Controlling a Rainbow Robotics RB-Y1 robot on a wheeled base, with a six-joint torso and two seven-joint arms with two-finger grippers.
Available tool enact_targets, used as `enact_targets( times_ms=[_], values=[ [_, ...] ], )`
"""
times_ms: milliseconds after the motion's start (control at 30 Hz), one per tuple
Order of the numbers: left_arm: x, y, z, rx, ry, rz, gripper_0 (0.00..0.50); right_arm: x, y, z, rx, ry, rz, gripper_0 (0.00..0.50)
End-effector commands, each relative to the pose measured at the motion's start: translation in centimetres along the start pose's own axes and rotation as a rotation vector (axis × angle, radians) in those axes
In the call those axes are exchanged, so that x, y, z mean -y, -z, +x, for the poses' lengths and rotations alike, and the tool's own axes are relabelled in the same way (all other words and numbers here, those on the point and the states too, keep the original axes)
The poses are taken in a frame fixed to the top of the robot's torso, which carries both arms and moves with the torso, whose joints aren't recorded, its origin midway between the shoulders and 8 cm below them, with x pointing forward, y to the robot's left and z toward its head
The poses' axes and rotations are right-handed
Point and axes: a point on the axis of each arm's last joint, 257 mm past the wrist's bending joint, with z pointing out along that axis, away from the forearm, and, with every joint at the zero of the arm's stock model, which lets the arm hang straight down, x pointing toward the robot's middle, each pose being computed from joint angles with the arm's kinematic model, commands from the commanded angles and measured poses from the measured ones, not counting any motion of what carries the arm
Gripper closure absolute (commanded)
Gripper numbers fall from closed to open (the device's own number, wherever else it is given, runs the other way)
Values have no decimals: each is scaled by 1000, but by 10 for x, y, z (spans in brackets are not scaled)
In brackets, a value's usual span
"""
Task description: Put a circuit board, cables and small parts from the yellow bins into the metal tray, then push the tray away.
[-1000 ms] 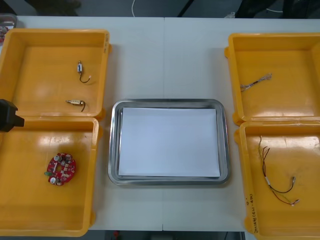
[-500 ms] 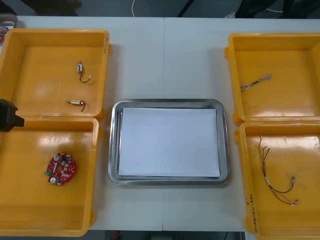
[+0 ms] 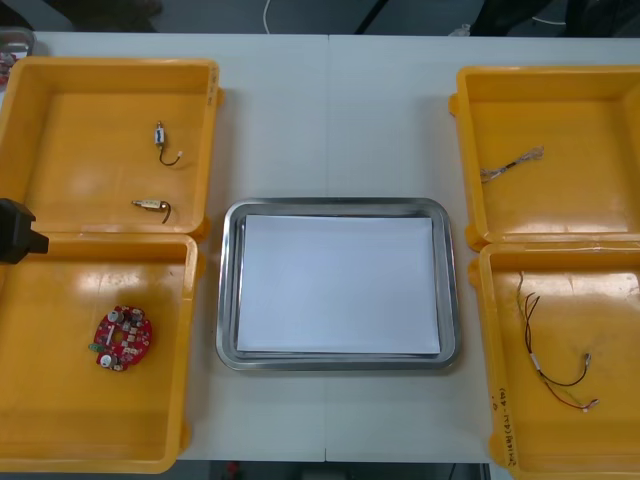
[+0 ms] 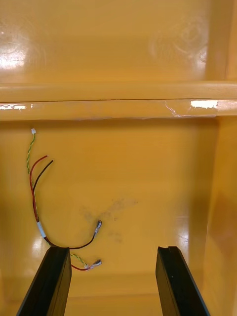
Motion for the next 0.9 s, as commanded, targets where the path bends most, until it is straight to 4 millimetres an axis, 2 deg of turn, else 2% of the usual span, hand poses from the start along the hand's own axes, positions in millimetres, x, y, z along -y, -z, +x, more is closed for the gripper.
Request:
enact_targets(
  times_ms=[33,900],
  values=[
    [9,0,7,-5,-116,10,0,7,6,2,13,-31,25,0],
    [9,0,7,-5,-116,10,0,7,6,2,13,-31,25,0]
  ],
)
